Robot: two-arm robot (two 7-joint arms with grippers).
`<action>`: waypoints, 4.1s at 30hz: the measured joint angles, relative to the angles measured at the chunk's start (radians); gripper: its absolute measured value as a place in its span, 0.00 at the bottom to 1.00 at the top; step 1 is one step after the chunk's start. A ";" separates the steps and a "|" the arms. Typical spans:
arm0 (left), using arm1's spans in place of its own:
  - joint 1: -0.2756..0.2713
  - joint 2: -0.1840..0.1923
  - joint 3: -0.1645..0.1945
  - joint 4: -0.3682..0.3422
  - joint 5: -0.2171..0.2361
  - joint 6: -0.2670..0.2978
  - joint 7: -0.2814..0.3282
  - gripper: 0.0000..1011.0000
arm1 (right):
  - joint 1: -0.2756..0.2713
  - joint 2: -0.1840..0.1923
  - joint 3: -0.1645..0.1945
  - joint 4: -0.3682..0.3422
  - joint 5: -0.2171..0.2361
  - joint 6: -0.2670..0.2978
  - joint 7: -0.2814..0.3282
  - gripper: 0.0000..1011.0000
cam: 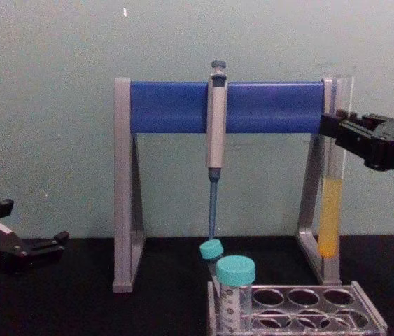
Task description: Pick up the test tube from the test tube rack, shake it, then place it back into the test tube rack.
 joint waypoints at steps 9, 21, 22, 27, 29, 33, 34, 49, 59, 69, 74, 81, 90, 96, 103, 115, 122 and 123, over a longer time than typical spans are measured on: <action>0.000 0.000 0.000 0.000 0.000 0.000 0.000 0.99 | -0.008 -0.011 0.014 0.009 -0.048 -0.022 -0.013 0.23; 0.000 0.000 0.000 0.000 0.000 0.000 0.000 0.99 | 0.007 -0.038 0.004 0.027 -0.059 -0.027 0.028 0.23; 0.000 0.000 0.000 0.000 0.000 0.000 0.000 0.99 | 0.008 -0.039 0.002 0.028 -0.056 -0.027 0.033 0.23; 0.000 0.000 0.000 0.000 0.000 0.000 0.000 0.99 | 0.017 -0.033 -0.015 0.030 -0.035 -0.025 0.079 0.23; 0.000 0.000 0.000 0.000 0.000 0.000 0.000 0.99 | 0.019 -0.027 -0.019 0.030 -0.026 -0.024 0.097 0.23; 0.000 0.000 0.000 0.000 0.000 0.000 0.000 0.99 | 0.021 -0.002 -0.033 0.022 0.011 -0.022 0.155 0.23; 0.000 0.000 0.000 0.000 0.000 0.000 0.000 0.99 | 0.021 0.003 -0.035 0.020 0.019 -0.021 0.165 0.23; 0.000 0.000 0.000 0.000 0.000 0.000 0.000 0.99 | -0.064 0.152 -0.006 -0.081 0.088 0.020 0.178 0.23; 0.000 0.000 0.000 0.000 0.000 0.000 0.000 0.99 | -0.101 0.150 0.047 -0.108 0.009 0.049 0.009 0.23; 0.000 0.000 0.000 0.000 0.000 0.000 0.000 0.99 | -0.059 0.069 0.056 -0.073 -0.049 0.057 -0.062 0.23; 0.000 0.000 0.000 0.000 0.000 0.000 0.000 0.99 | -0.026 0.022 0.053 -0.033 -0.035 0.053 -0.039 0.23; 0.000 0.000 0.000 0.000 0.000 0.000 0.000 0.99 | 0.004 -0.013 0.039 0.006 0.035 0.050 0.040 0.23; 0.000 0.000 0.000 0.000 0.000 0.000 0.000 0.99 | 0.020 -0.001 0.003 0.013 0.126 0.050 0.151 0.23; 0.000 0.000 0.000 0.000 0.000 0.000 0.000 0.99 | 0.003 0.040 -0.004 -0.019 0.173 0.068 0.193 0.23; 0.000 0.000 0.000 0.000 0.000 0.000 0.000 0.99 | -0.031 0.122 -0.002 -0.089 0.191 0.141 0.175 0.23; 0.000 0.000 0.000 0.000 0.000 0.000 0.000 0.99 | -0.085 0.216 0.037 -0.166 0.135 0.176 0.025 0.23; 0.000 0.000 0.000 0.000 0.000 0.000 0.000 0.99 | -0.052 0.181 0.025 -0.149 0.040 0.186 -0.059 0.23; 0.000 0.000 0.000 0.000 0.000 0.000 0.000 0.99 | -0.046 0.174 0.023 -0.144 0.032 0.187 -0.064 0.23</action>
